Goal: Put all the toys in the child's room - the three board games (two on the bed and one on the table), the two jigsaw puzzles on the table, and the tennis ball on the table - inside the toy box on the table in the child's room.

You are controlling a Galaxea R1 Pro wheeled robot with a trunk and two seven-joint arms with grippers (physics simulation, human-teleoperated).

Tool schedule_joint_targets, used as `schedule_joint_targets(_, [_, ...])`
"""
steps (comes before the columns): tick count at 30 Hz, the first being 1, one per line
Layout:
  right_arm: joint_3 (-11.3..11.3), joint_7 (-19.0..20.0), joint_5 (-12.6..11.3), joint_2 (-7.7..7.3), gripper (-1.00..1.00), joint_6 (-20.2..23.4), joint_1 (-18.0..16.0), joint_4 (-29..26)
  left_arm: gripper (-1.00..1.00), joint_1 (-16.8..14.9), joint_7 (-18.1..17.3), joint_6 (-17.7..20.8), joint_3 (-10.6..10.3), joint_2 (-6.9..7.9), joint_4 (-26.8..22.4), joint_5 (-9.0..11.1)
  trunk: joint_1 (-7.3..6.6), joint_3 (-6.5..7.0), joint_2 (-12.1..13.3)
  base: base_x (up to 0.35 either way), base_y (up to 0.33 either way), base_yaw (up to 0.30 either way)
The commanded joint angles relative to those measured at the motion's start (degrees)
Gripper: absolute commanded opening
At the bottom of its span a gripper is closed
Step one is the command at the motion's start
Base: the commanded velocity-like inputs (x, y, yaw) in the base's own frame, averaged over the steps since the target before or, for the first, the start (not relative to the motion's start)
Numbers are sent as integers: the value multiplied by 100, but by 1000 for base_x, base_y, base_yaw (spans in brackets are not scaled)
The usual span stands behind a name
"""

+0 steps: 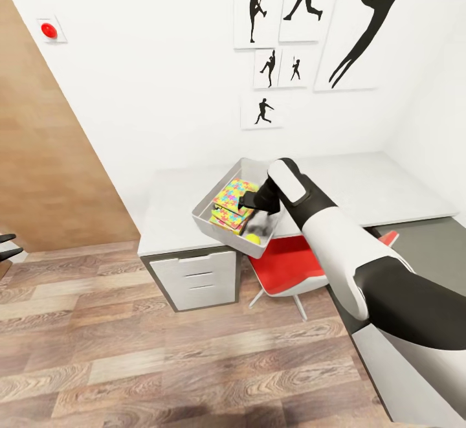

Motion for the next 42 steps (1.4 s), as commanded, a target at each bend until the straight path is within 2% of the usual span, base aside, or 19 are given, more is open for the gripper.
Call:
schedule_joint_targets(1, [13,-56,-59,0,100,8,-11,-21,100,-10,-28,61,-48,4,2,29,4,-11,-11,0,0,0])
schedule_joint_targets(7, [12,-53,-236,0,100,8,-120,-85,100,-10,-28,60,-48,11,2,29,4,-11,-11,0,0,0])
schedule_joint_targets(16, [4,-53,-372,0,100,8,-191,-105,100,-10,-28,57,-50,31,2,29,4,-11,-11,0,0,0])
schedule_joint_targets(19, [0,-52,-608,0,100,8,-192,-284,100,-10,-28,57,-54,37,2,29,4,-11,-11,0,0,0])
schedule_joint_targets(21, [4,-54,-862,0,100,8,-177,-637,100,-10,-28,56,-53,38,4,29,4,-11,-11,0,0,0])
schedule_joint_targets(23, [5,-57,-967,-14,100,8,-161,-832,100,-10,-28,54,-54,39,3,29,4,-11,-11,0,0,0])
schedule_joint_targets(25, [8,-69,-1124,-198,100,8,-131,-1211,100,-10,-28,53,-55,39,5,29,4,-11,-11,0,0,0])
schedule_joint_targets(27, [10,-76,-1182,-315,100,8,-120,-1365,100,-10,-28,53,-54,39,7,29,4,-11,-11,-3,0,0])
schedule_joint_targets(28, [11,-83,-1231,-425,100,8,-113,-1483,100,-10,-28,54,-53,39,8,29,4,-11,-11,-41,0,0])
schedule_joint_targets(31, [12,-91,-1303,-579,100,8,-88,-1612,100,-10,-28,57,-50,39,6,29,4,-5,-11,-96,19,-26])
schedule_joint_targets(35, [6,-95,-1340,-661,100,8,-59,-1677,100,-10,-28,57,-50,39,6,29,4,18,-11,-150,110,-122])
schedule_joint_targets(42, [-66,-96,-1352,-689,100,8,-45,-1698,100,-10,-28,52,-51,39,5,29,4,69,-11,-39,70,-190])
